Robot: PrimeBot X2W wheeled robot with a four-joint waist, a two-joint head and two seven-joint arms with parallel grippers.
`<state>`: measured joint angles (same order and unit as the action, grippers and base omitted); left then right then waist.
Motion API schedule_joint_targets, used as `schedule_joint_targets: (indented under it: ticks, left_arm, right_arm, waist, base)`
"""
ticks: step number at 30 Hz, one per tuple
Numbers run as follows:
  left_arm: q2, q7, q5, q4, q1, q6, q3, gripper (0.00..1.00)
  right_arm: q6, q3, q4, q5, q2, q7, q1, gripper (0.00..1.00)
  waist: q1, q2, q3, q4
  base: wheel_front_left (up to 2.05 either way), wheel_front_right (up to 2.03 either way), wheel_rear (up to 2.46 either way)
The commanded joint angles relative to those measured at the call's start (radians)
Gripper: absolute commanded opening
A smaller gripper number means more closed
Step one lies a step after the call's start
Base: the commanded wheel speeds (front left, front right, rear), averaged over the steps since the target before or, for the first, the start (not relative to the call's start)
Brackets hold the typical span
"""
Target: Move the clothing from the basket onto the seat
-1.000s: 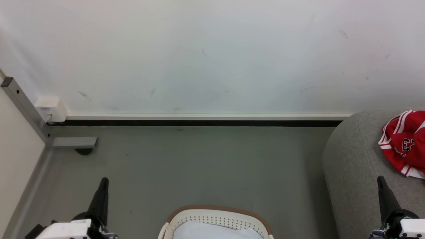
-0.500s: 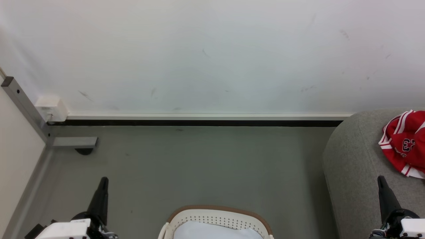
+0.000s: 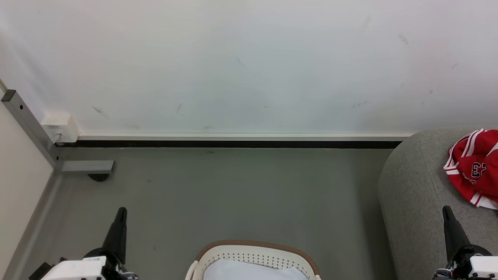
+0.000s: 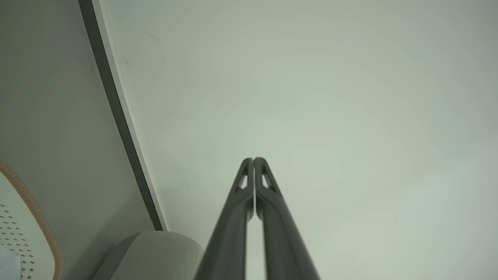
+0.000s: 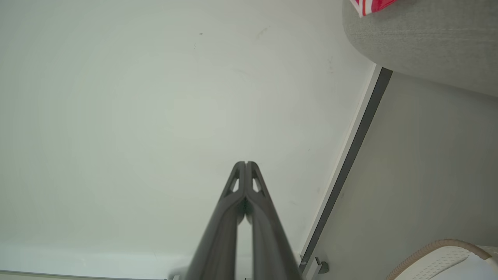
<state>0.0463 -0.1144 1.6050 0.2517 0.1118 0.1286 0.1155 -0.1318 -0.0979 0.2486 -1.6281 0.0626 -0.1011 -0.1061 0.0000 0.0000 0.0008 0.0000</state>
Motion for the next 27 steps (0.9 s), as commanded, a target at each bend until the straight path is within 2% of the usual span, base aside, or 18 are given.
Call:
schedule_joint_targets:
  ticks: [1, 27]
  left_arm:
    - [0.007, -0.005, 0.012, -0.002, 0.007, 0.005, 0.002, 0.00]
    - [0.007, -0.005, 0.012, -0.002, 0.007, 0.005, 0.002, 0.00]
  right_arm:
    - [0.002, -0.003, 0.001, 0.002, -0.001, -0.002, -0.013, 0.00]
    - [0.002, -0.006, 0.001, 0.006, -0.003, -0.004, -0.013, 0.00]
  waist:
    - [0.0000, 0.0000, 0.000, 0.000]
    - [0.0000, 0.0000, 0.000, 0.000]
  base:
    - [0.00, 0.00, 0.00]
    - [0.00, 0.00, 0.00]
